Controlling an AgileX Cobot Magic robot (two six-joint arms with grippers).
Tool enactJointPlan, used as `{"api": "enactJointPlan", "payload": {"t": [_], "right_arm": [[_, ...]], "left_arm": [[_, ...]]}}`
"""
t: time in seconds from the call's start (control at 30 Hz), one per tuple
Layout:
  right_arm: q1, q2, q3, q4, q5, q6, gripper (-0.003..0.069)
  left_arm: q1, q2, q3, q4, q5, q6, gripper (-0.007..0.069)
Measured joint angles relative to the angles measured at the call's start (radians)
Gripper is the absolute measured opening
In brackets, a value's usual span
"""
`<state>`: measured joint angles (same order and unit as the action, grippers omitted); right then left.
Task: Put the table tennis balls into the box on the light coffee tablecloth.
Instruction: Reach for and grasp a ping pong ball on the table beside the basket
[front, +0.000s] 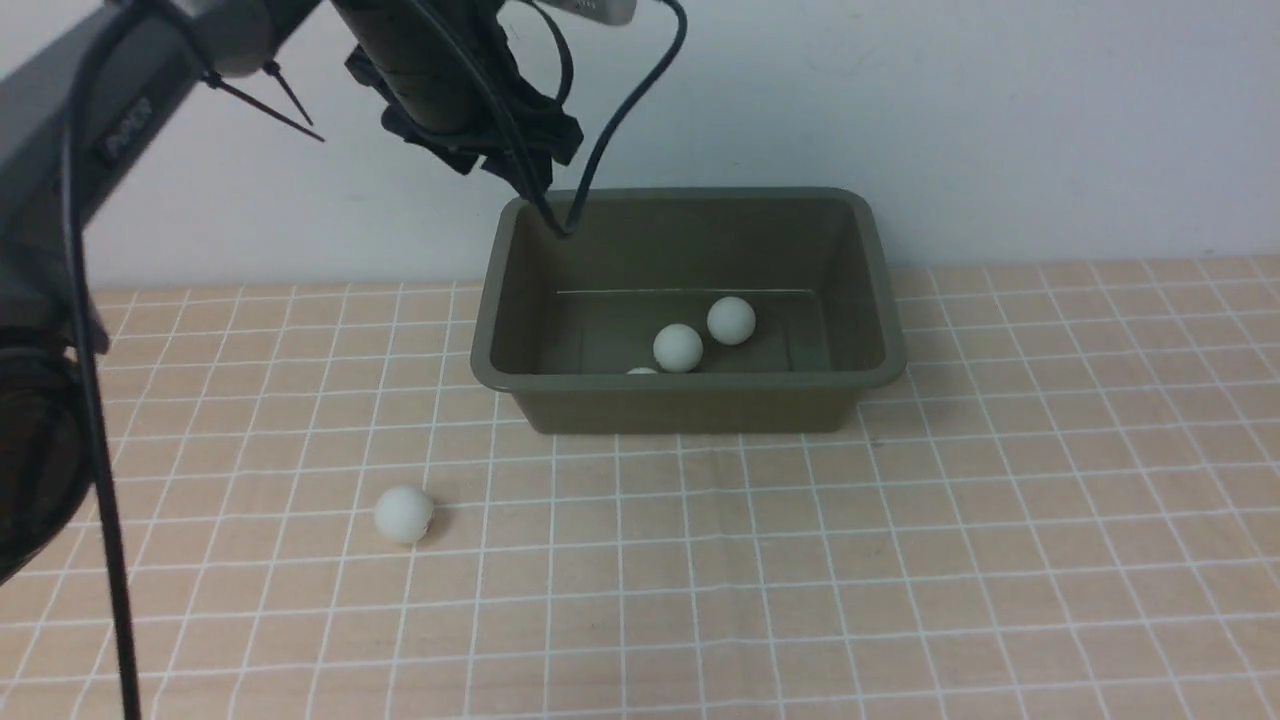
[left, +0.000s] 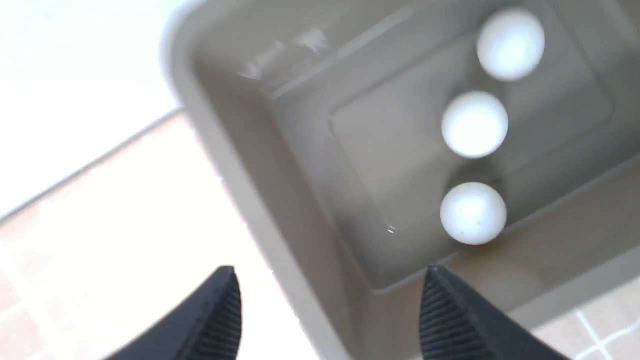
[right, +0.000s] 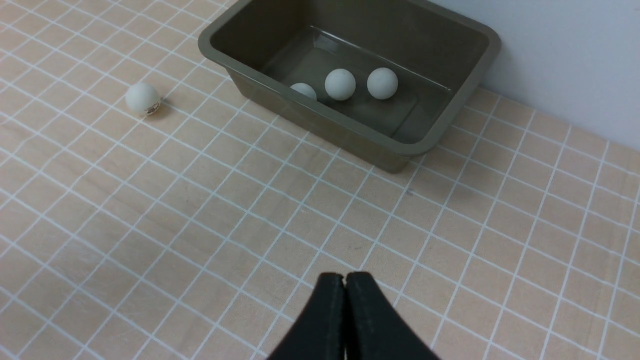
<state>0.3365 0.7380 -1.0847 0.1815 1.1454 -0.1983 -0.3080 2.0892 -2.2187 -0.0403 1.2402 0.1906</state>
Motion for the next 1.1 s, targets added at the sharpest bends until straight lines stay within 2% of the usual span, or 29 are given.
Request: {"api": "enactJointPlan", "payload": {"t": [0.2,0.43,0.57,0.67,0.9,1.1], "right_arm": [[0.000,0.000,0.000,0.000,0.009,-0.002,-0.0016],[0.000,0.000,0.000,0.000,0.016,-0.005,-0.0016],[0.000,0.000,0.000,0.000,0.016,-0.005,-0.0016],[0.000,0.000,0.000,0.000,0.016,-0.007,-0.0016],[0.000,0.000,0.000,0.007,0.023,-0.008,-0.0016],[0.000,0.000,0.000,0.038,0.024,-0.008,-0.0016]], "left_arm": [[0.000,-0.157,0.195,0.024,0.006,-0.013,0.0396],[0.000,-0.356,0.628,0.106,0.006,-0.018,0.0396],[0.000,-0.391,0.806,0.113,0.000,-0.024,0.0396],[0.000,-0.387,0.949,0.113,-0.137,-0.031,0.0396],[0.000,-0.347,1.013,0.130,-0.402,-0.038,0.0396],[0.000,-0.301,1.013,0.135,-0.473,-0.059,0.0396]]}}
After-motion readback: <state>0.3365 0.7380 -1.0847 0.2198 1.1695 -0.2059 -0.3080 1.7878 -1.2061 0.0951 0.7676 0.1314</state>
